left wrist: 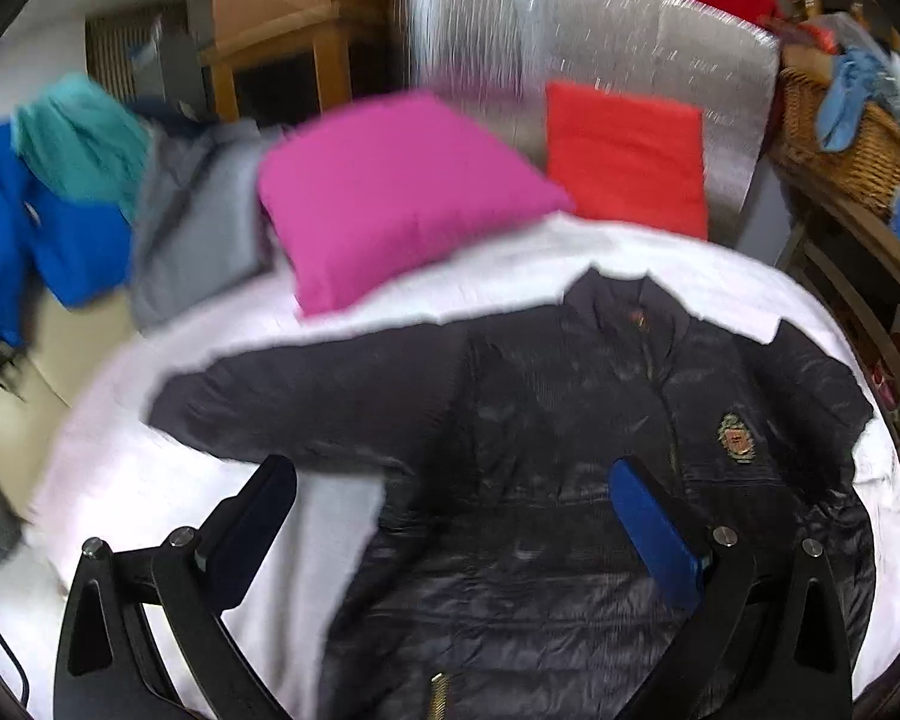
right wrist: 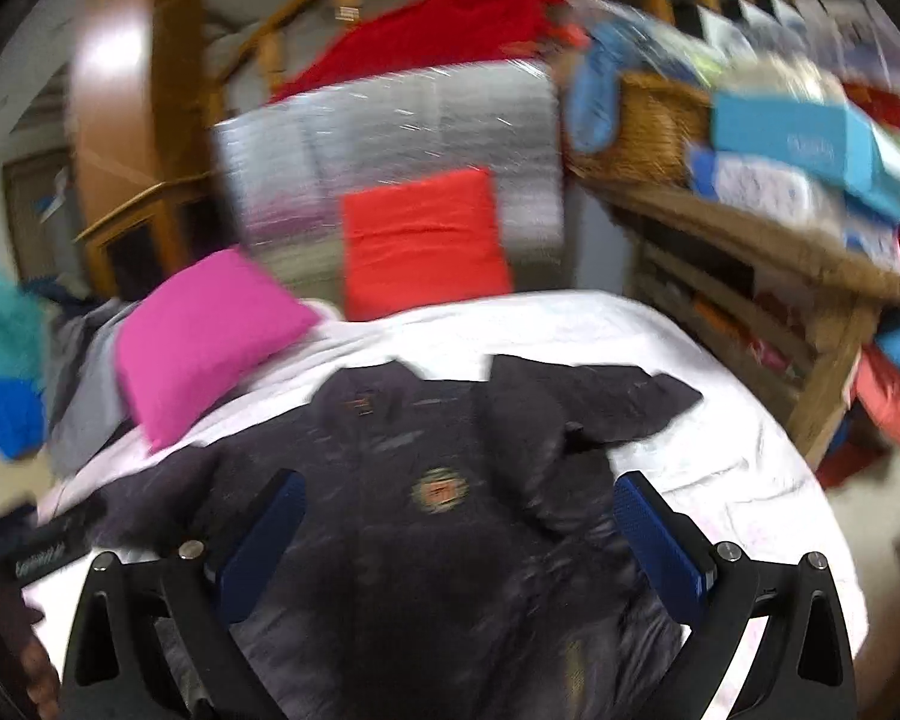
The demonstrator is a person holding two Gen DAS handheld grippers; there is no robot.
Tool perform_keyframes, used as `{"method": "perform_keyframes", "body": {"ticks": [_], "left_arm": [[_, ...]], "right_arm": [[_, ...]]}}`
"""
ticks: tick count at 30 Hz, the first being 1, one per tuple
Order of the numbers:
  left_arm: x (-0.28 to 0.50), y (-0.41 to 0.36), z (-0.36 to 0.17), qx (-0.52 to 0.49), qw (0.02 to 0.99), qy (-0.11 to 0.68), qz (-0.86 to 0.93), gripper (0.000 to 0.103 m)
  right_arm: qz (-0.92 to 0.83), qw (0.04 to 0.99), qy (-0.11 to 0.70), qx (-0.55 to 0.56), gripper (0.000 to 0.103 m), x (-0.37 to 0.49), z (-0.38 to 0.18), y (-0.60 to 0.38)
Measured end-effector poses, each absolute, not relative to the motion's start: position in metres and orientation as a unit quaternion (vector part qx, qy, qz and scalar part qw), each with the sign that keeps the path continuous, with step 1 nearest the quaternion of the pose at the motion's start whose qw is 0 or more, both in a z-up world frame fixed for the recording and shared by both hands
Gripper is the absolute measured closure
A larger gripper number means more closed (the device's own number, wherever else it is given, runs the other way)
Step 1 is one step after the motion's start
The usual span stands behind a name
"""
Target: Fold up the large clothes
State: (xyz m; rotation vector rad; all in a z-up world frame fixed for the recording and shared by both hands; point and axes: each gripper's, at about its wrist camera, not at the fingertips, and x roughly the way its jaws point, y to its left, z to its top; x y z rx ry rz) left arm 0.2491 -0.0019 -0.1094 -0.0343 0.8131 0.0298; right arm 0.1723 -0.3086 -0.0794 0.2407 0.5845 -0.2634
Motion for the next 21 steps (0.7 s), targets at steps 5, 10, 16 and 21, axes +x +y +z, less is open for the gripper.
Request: {"method": "perform_keyframes", "body": {"ticks": [5,10,16,21], "left_arm": [[0.282,0.003,-0.153,-0.050,0.910,0.410,0.023,0.000],[0.306,0.014,-0.185,-0.059,0.897,0.437,0.043,0.000],[0.311,0.017,-0.188,-0.028,0.899,0.434,0.055,0.000],[0.305,0.021,-0.177,-0.020,0.912,0.407,0.045,0.000]], "right_arm": [[-0.122,0.899,0.331,0.258,0.000,0.226,-0.126,-0.421],[-0.109,0.847,0.343,0.392,0.000,0.263,-0.172,-0.503],[-0.102,0.769,0.331,0.537,0.000,0.289,-0.233,-0.557],[-0.108,0.747,0.321,0.572,0.007,0.305,-0.256,-0.570]]}}
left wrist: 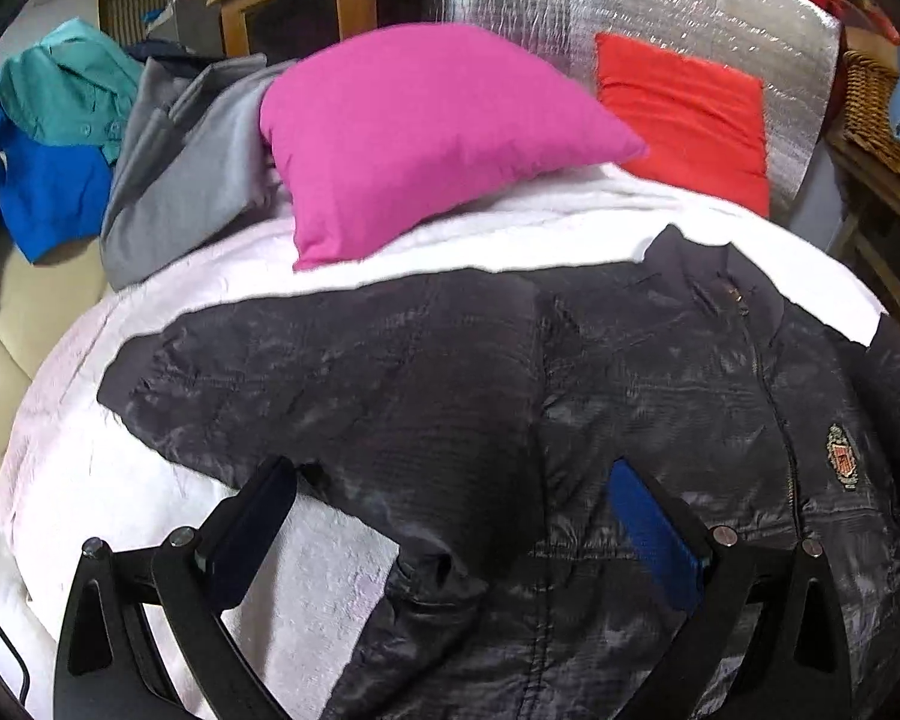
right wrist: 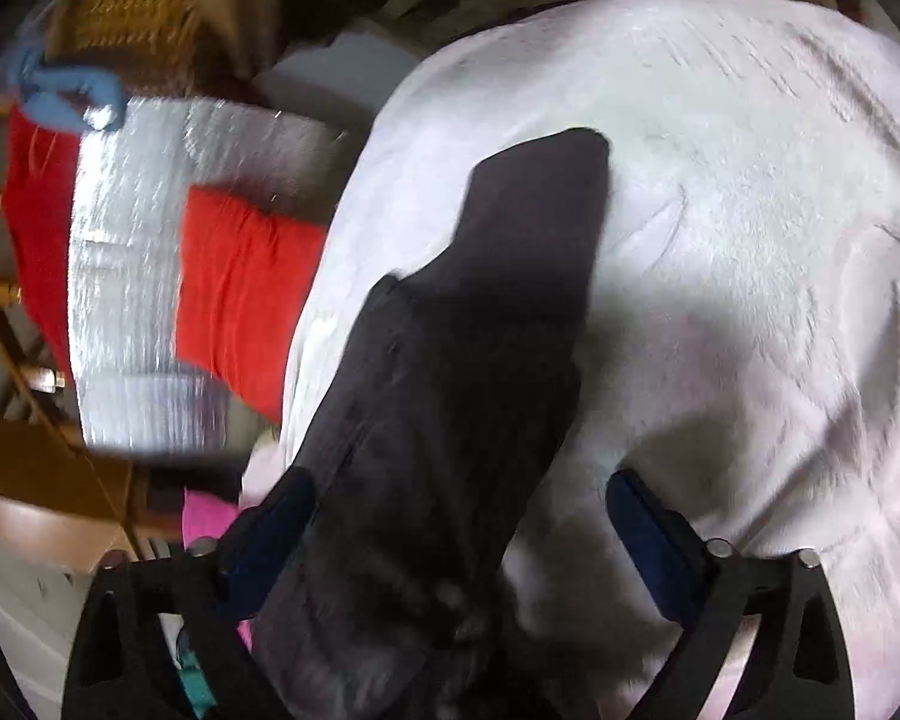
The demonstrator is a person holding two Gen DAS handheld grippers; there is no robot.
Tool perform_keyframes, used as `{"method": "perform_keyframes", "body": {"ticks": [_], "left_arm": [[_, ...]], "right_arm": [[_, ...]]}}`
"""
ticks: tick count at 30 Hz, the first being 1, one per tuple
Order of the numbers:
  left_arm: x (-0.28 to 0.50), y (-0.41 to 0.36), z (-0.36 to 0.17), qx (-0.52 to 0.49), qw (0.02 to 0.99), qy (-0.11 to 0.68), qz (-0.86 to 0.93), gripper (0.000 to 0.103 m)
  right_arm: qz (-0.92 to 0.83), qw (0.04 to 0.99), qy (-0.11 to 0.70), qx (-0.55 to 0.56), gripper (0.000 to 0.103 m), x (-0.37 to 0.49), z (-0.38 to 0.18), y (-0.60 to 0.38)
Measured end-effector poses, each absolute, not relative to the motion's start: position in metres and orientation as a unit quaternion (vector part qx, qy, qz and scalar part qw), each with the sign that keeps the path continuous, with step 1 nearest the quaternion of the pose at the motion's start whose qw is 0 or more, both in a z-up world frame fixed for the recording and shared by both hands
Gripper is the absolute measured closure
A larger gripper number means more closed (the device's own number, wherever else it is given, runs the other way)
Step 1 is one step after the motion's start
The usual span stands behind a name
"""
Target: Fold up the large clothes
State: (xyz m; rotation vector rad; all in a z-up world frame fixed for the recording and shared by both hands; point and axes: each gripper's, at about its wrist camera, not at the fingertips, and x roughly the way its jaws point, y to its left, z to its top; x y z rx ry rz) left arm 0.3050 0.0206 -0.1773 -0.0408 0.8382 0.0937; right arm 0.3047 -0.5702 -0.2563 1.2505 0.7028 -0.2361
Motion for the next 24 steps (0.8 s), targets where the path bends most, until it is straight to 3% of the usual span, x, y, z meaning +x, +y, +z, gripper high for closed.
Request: {"method": "perform_keyframes", "body": {"ticks": [1,2,4,10,24], "left_arm": [[0.306,0.021,-0.176,-0.019,0.914,0.402,0.045,0.000],[0.306,0.022,-0.174,-0.019,0.916,0.399,0.043,0.000],[0.307,0.022,-0.173,-0.019,0.917,0.396,0.037,0.000],[0.309,0.028,-0.171,0.005,0.922,0.384,0.044,0.000],[0.279,0.092,-0.144,-0.209,0.927,0.313,-0.006,0.000]], "right_arm": [[-0.110,0.754,0.321,0.562,0.012,0.309,-0.253,-0.570],[-0.107,0.764,0.318,0.550,0.032,0.314,-0.249,-0.570],[-0.084,0.773,0.327,0.538,0.057,0.327,-0.249,-0.568],[-0.115,0.801,0.331,0.485,0.087,0.331,-0.230,-0.547],[0.027,0.904,0.268,0.333,0.090,0.282,-0.114,-0.379]]}}
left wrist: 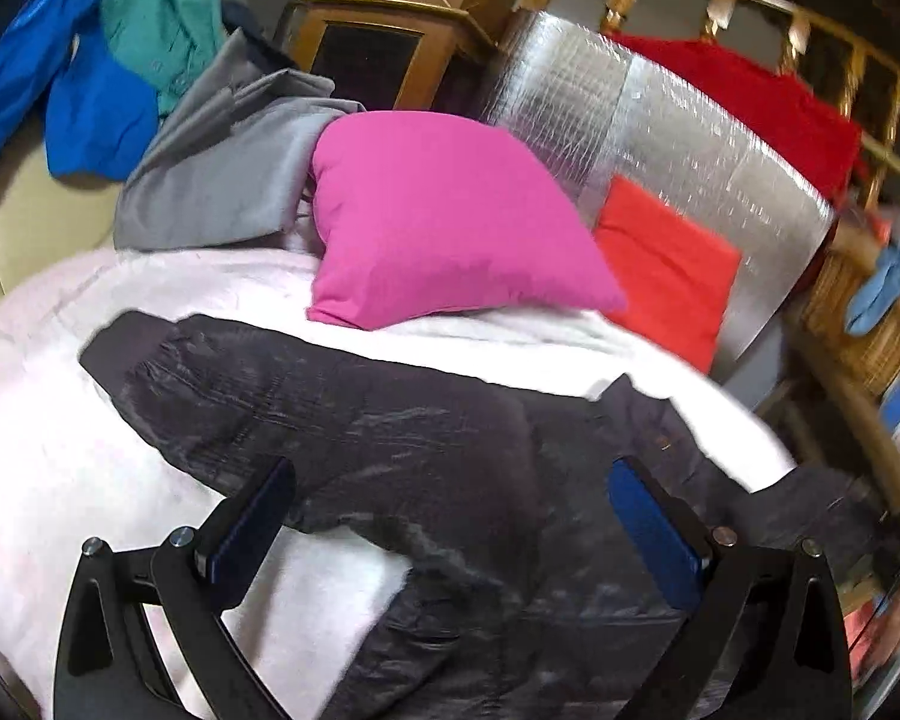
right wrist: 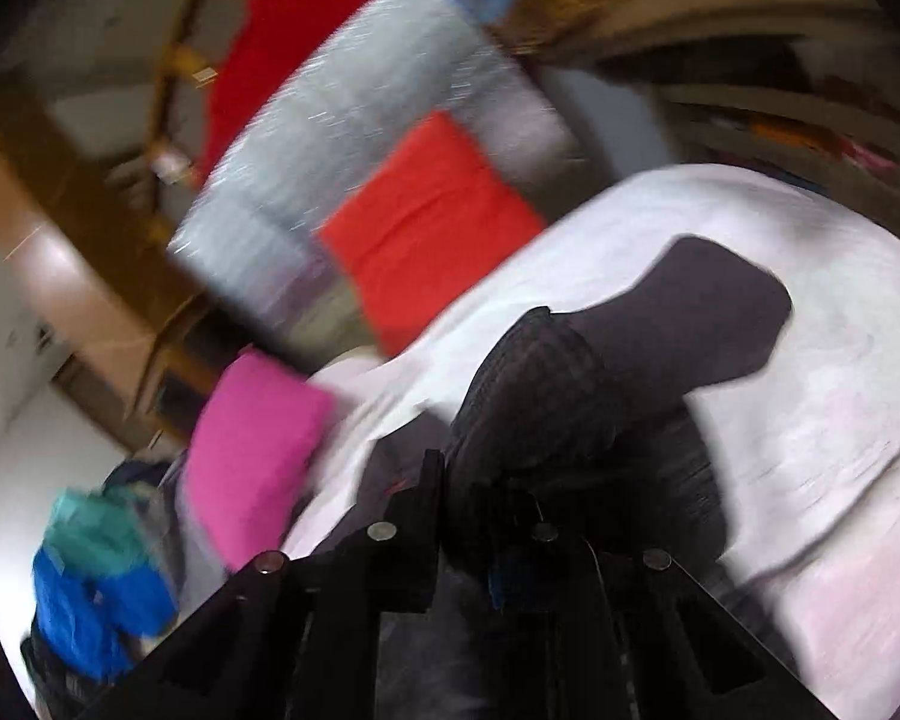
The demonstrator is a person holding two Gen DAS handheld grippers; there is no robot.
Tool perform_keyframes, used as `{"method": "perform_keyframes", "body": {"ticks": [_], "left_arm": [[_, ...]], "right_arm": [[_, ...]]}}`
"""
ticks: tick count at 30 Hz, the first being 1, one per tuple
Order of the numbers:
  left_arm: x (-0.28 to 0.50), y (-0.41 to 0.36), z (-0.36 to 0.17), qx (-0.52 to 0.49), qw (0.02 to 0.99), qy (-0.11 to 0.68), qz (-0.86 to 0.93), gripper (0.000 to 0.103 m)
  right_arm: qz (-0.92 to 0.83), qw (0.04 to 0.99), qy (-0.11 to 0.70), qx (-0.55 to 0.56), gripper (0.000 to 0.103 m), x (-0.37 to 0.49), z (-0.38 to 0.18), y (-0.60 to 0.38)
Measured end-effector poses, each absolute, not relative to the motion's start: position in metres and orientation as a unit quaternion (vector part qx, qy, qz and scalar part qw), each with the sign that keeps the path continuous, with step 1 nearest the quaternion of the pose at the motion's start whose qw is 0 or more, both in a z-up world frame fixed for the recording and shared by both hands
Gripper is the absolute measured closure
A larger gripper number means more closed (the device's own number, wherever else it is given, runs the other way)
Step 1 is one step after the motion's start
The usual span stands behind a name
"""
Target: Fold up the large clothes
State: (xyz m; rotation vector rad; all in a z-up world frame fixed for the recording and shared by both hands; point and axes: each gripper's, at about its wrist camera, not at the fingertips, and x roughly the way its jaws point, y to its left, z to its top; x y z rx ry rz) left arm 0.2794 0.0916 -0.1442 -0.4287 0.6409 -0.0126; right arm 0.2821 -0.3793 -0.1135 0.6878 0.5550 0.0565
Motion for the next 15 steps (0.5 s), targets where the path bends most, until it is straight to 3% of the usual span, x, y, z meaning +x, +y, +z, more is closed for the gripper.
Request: {"method": "perform_keyframes", "body": {"ticks": [4,7,10,12,13,15], "left_arm": [[0.293,0.081,-0.148,-0.157,0.917,0.367,-0.008,0.000],[0.290,0.080,-0.148,-0.121,0.923,0.365,0.022,0.000],[0.284,0.085,-0.144,-0.112,0.929,0.352,0.039,0.000],[0.281,0.086,-0.142,-0.105,0.931,0.347,0.042,0.000],[0.280,0.085,-0.142,-0.101,0.932,0.346,0.042,0.000],[0.280,0.083,-0.141,-0.096,0.933,0.345,0.036,0.000]], "right_arm": [[0.092,0.900,0.303,0.299,0.090,0.259,-0.123,-0.309],[0.136,0.881,0.339,0.301,0.090,0.258,-0.143,-0.267],[0.169,0.846,0.411,0.296,0.083,0.262,-0.180,-0.228],[0.180,0.827,0.448,0.287,0.055,0.263,-0.195,-0.216],[0.184,0.817,0.464,0.289,0.033,0.265,-0.200,-0.216],[0.207,0.805,0.468,0.299,0.030,0.262,-0.194,-0.217]]}}
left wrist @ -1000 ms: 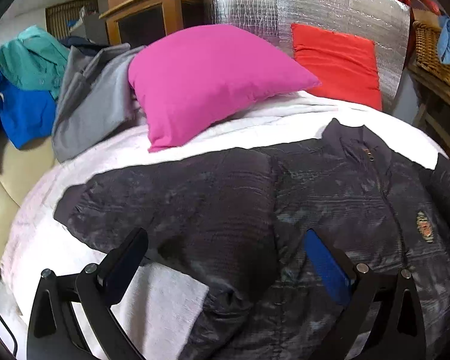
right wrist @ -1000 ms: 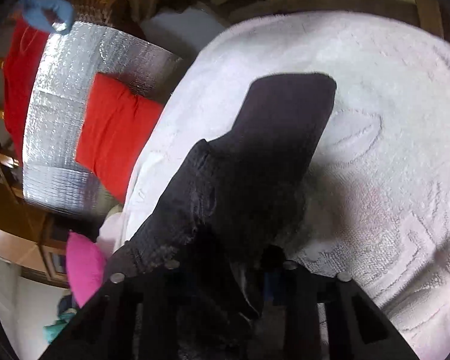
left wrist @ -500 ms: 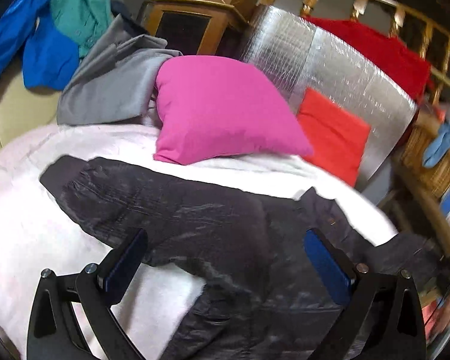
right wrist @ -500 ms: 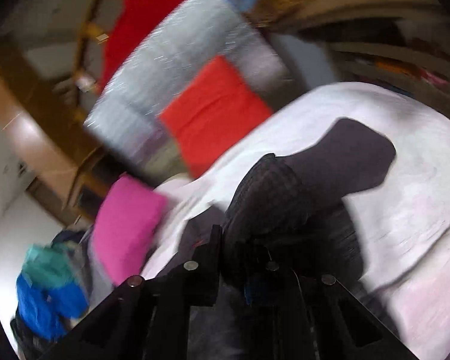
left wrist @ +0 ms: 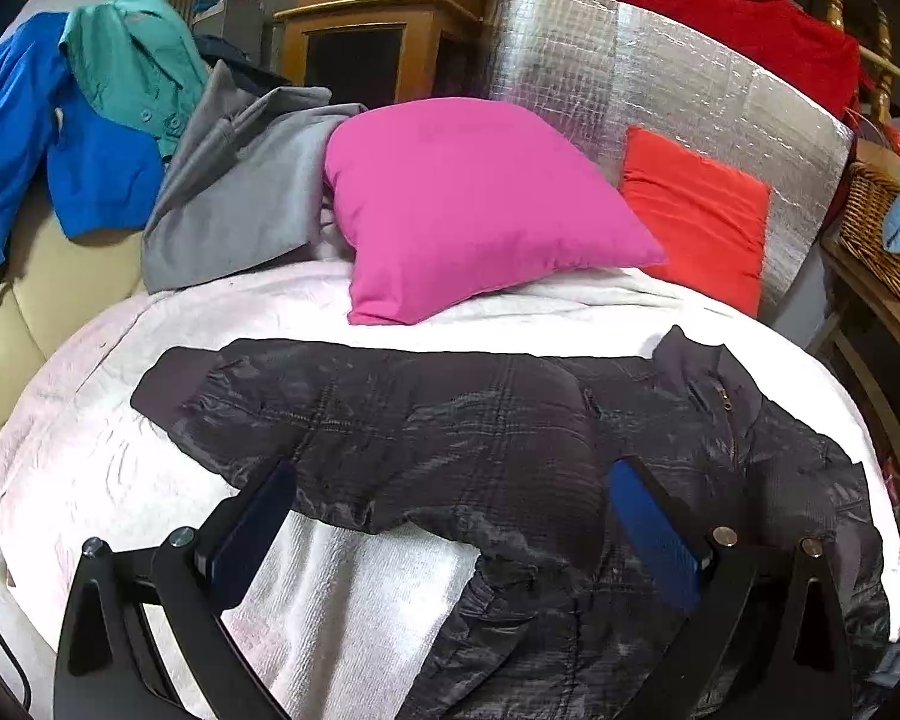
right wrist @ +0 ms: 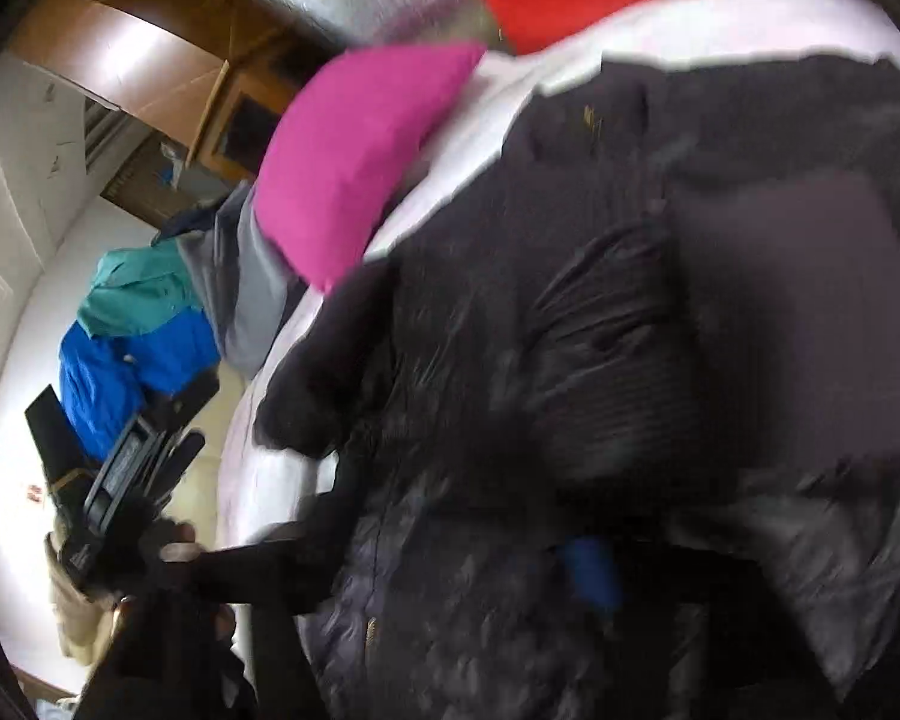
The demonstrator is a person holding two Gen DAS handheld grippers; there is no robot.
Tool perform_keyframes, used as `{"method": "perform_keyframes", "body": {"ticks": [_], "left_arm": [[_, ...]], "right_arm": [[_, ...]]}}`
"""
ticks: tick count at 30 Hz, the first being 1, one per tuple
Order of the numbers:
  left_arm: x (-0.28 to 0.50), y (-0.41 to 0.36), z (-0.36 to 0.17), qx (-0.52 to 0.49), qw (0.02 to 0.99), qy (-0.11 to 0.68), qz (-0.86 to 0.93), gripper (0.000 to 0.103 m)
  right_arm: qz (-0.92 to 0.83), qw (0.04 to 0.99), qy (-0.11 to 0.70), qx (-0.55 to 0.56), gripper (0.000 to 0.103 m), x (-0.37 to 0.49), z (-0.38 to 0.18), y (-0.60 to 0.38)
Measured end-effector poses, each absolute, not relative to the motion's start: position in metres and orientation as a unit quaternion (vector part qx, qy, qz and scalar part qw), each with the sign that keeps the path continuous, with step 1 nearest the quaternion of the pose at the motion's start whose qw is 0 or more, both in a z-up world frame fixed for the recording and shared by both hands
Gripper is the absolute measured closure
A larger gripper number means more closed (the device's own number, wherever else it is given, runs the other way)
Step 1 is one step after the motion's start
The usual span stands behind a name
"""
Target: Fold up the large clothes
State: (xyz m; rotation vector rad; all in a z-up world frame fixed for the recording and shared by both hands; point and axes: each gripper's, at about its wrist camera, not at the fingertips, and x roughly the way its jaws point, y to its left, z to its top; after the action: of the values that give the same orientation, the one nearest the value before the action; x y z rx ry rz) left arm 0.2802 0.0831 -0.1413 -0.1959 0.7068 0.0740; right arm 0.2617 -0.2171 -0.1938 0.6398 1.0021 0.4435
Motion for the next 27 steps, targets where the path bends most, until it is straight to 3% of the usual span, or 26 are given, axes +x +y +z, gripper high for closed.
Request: {"method": "perform_keyframes", "body": {"ticks": [9,16,21,27], "left_arm": [[0.273,0.030,-0.136,-0.043,0.945,0.320,-0.045,0.000],[0.252,-0.055,-0.140,0.056,0.943,0.297,-0.137,0.000],[0.250,-0.082,-0.149,0.084,0.938,0.301,-0.148,0.000],[0.238,-0.092,-0.142,0.039,0.935,0.287,-0.205,0.000]], "right_arm": [[0.299,0.817,0.359,0.336,0.027,0.238,-0.119,-0.318],[0.181,0.823,0.291,0.452,0.027,0.230,-0.135,-0.428],[0.072,0.779,0.329,0.529,0.027,0.241,-0.176,-0.465],[-0.103,0.834,0.348,0.416,0.027,0.251,-0.183,-0.489]]}}
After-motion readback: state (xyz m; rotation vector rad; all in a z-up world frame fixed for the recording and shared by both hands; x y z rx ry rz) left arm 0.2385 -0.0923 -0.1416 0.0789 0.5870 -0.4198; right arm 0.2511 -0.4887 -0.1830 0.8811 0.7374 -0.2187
